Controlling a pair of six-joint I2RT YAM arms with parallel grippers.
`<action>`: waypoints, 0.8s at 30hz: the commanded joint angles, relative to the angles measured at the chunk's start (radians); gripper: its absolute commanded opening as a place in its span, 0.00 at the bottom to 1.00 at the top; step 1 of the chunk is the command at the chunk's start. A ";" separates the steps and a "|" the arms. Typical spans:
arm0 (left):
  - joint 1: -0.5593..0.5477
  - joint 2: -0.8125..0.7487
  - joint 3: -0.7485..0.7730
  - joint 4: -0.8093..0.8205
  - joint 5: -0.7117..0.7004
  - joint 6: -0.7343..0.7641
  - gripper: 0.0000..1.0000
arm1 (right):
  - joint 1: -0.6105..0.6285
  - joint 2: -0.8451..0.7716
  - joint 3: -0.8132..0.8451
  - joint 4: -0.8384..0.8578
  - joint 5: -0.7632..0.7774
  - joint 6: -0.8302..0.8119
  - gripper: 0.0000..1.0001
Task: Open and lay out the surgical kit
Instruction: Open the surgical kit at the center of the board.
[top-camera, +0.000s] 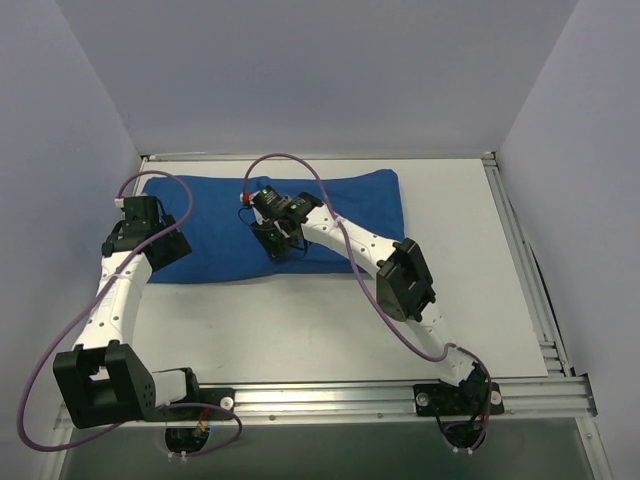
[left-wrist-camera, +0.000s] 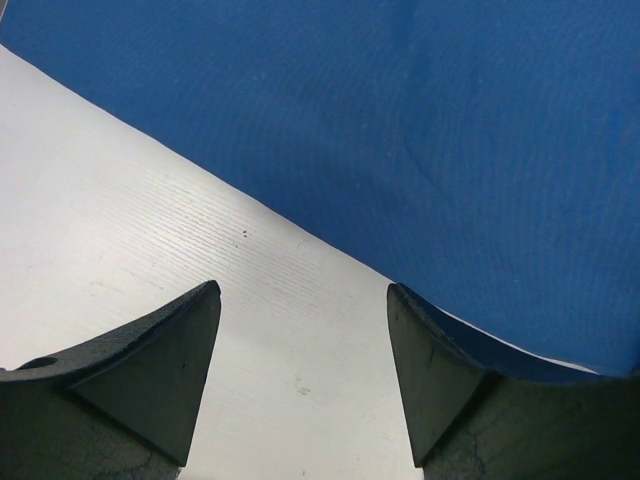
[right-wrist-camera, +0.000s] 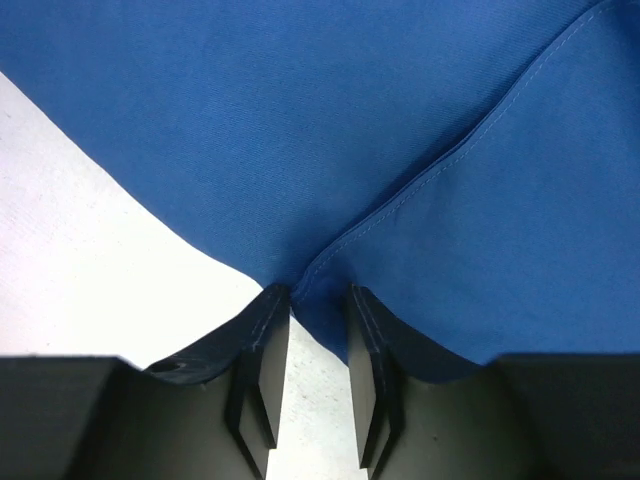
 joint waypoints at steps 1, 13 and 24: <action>-0.002 -0.004 0.003 0.046 0.012 -0.005 0.76 | -0.005 0.004 0.043 -0.034 0.009 0.000 0.27; 0.011 0.056 -0.012 0.064 0.050 -0.043 0.76 | -0.039 -0.019 0.073 -0.046 -0.003 0.043 0.00; 0.023 0.084 -0.001 0.072 0.079 -0.061 0.74 | -0.367 -0.368 -0.198 -0.003 0.282 0.152 0.00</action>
